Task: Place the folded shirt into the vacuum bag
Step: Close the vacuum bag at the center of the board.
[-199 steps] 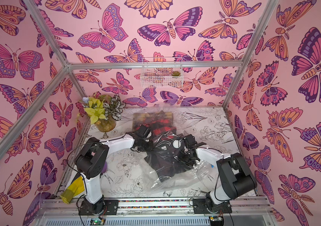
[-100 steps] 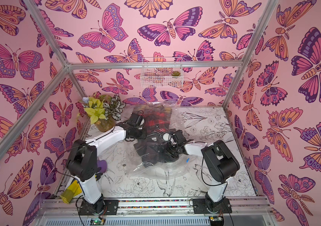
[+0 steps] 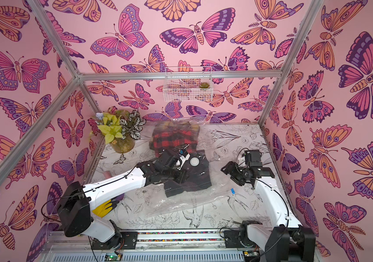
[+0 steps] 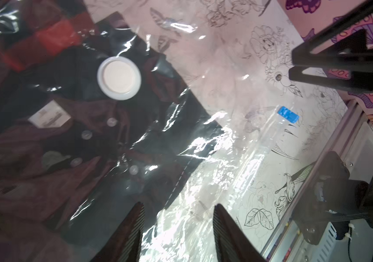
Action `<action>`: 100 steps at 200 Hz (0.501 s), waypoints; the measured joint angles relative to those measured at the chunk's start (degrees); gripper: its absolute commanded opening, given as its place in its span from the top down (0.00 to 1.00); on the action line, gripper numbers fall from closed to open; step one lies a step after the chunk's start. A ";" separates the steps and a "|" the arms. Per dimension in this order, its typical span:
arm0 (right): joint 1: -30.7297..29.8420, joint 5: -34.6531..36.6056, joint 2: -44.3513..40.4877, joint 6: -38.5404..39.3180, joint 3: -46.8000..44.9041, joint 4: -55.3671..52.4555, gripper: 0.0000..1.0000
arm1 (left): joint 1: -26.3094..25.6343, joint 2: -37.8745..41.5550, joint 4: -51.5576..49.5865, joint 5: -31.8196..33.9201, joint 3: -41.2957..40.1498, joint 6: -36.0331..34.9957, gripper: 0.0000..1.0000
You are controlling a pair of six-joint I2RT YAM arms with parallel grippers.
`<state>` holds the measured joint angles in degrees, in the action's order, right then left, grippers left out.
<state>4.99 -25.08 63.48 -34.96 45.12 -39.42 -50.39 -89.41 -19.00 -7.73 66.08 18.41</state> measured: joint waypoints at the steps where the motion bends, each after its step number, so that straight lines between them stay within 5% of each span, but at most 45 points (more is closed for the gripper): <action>1: 0.52 0.11 -0.04 0.28 -0.20 -0.42 0.18 | -0.20 -0.13 0.22 -0.02 0.00 -0.02 0.46; 27: 7.85 2.64 -1.97 1.62 -3.58 -4.90 0.17 | -3.82 -3.87 3.21 0.98 0.74 -1.27 0.42; 65: 8.85 -1.57 -0.11 1.90 -7.45 -3.76 0.25 | -8.24 -8.94 5.44 2.54 2.32 -5.49 0.34; 100: 8.85 -5.64 0.66 -0.31 -13.05 -0.48 0.47 | -12.63 -9.16 10.29 4.50 2.14 -13.07 0.26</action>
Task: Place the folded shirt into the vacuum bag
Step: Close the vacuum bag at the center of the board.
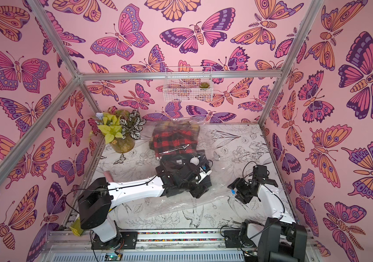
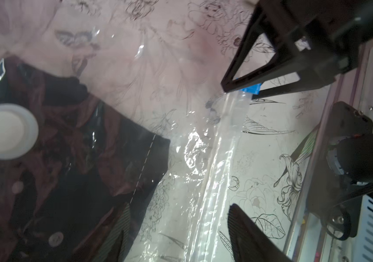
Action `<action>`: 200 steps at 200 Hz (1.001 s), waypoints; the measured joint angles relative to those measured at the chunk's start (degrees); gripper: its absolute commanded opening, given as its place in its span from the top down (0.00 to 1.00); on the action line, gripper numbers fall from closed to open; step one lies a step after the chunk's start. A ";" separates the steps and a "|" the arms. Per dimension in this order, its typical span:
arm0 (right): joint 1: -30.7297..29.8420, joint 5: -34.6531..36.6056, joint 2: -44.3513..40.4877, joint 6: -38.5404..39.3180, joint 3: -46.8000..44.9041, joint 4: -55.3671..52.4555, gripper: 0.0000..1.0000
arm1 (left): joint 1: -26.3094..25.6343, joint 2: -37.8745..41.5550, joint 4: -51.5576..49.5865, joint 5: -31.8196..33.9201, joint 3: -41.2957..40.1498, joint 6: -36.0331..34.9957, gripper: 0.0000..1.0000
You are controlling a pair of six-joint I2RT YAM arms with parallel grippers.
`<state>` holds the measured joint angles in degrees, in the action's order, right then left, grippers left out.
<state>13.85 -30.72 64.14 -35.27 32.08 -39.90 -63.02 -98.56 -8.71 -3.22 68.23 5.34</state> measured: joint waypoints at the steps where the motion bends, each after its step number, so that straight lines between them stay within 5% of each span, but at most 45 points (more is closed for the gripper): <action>1: 0.00 -0.11 0.00 -0.17 -0.07 0.09 0.49 | -0.09 -0.02 0.09 0.02 0.00 -0.15 0.26; 44: 0.00 -6.29 -2.82 -6.64 -1.55 5.49 0.92 | -3.58 -2.49 3.56 0.83 0.55 -7.52 0.13; 106: 0.00 -10.88 -6.69 -14.36 -1.90 8.96 1.00 | -6.23 -9.40 4.48 4.94 4.22 -14.51 0.16; 163: 0.00 -13.42 -6.82 -16.46 -0.59 9.60 1.00 | -6.75 -14.36 9.09 12.83 5.46 -19.41 0.38; 200: -0.02 -15.17 -6.71 -17.03 0.55 10.34 1.00 | -6.80 -15.34 13.46 16.44 4.94 -22.12 0.71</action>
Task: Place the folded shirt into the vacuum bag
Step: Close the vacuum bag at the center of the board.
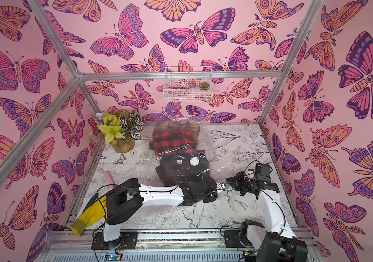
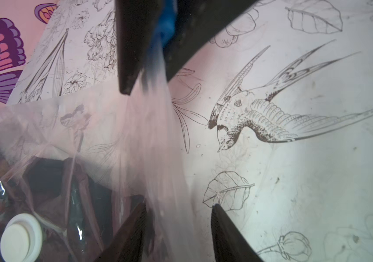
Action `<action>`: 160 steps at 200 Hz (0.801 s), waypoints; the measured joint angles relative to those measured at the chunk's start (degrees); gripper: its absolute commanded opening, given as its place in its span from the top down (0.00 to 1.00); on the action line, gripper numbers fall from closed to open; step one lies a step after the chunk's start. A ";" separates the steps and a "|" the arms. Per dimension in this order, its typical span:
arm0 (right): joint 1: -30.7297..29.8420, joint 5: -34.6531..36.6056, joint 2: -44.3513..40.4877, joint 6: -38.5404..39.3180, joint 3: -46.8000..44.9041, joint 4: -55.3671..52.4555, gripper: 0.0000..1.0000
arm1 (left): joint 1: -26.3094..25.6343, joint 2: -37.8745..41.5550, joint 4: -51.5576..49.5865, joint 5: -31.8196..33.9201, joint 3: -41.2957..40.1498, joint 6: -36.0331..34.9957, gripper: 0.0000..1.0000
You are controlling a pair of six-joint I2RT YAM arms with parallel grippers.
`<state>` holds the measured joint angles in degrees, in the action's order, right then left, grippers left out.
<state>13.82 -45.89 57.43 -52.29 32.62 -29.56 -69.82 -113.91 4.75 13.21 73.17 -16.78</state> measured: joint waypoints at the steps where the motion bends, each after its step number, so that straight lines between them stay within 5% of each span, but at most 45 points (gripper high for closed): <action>1: 0.00 -0.04 0.00 0.00 0.02 0.02 1.00 | -0.02 0.00 0.13 0.07 -0.04 -0.46 0.72; 21: -0.74 -0.63 0.66 -0.02 0.81 0.63 0.97 | 0.07 0.02 2.32 1.05 -0.68 -1.53 0.89; 42: -2.40 -1.07 1.79 0.17 2.36 0.63 0.83 | 0.66 0.55 3.58 1.25 -1.81 -2.23 1.00; 62: -3.19 -1.77 2.71 2.05 5.70 -0.48 0.63 | 1.92 2.95 3.65 0.42 -3.32 -1.75 1.00; 86: -3.21 -2.38 2.80 6.27 12.63 -1.51 0.51 | 5.29 8.02 2.60 -3.17 -5.62 1.01 1.00; 140: -4.04 5.18 2.89 21.03 27.71 -7.96 0.48 | 16.83 19.87 1.11 -19.87 -10.10 10.16 1.00; 160: -9.84 12.07 2.91 28.96 29.51 -9.66 0.48 | 20.65 21.16 -0.11 -27.02 -10.32 11.52 1.00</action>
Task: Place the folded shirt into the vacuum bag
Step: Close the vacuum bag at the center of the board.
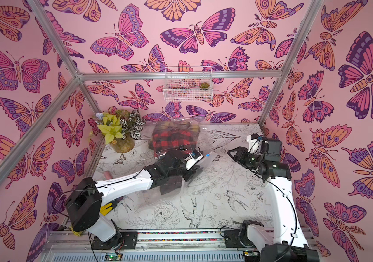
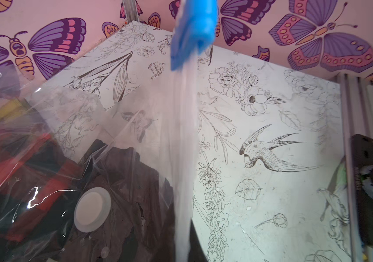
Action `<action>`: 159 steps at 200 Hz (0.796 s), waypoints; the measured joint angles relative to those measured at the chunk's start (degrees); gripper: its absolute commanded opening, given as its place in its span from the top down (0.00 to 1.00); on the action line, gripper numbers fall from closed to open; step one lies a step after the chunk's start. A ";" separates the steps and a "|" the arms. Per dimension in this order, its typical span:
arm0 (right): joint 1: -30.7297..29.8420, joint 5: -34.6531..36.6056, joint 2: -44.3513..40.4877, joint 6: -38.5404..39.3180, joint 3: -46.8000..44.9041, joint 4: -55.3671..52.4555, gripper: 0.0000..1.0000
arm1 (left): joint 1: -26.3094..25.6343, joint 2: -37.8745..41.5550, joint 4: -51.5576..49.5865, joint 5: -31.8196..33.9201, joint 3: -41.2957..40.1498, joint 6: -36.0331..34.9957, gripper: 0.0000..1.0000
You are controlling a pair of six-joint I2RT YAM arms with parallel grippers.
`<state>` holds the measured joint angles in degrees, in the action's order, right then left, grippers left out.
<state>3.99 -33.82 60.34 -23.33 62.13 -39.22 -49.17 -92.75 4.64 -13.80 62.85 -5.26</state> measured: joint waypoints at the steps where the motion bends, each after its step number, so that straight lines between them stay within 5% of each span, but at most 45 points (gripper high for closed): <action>1: -0.33 0.44 0.00 0.35 0.00 -0.02 0.48 | 0.09 0.00 -0.04 -0.22 0.00 0.02 1.00; 44: -18.53 10.97 0.39 21.18 0.02 -1.27 0.53 | 4.26 0.85 -3.54 -11.17 -0.68 -0.96 1.00; 99: -19.04 8.79 3.23 40.30 5.09 -5.53 0.56 | 7.50 3.56 -6.56 -19.56 -2.71 -5.35 1.00; 159: -19.80 0.37 13.53 49.96 11.28 -10.19 0.63 | 7.67 3.56 -9.22 -22.45 -2.71 -8.00 1.00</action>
<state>-15.81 -33.45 73.87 26.63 73.41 -49.41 -41.50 -89.19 -4.58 -36.25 60.14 -13.26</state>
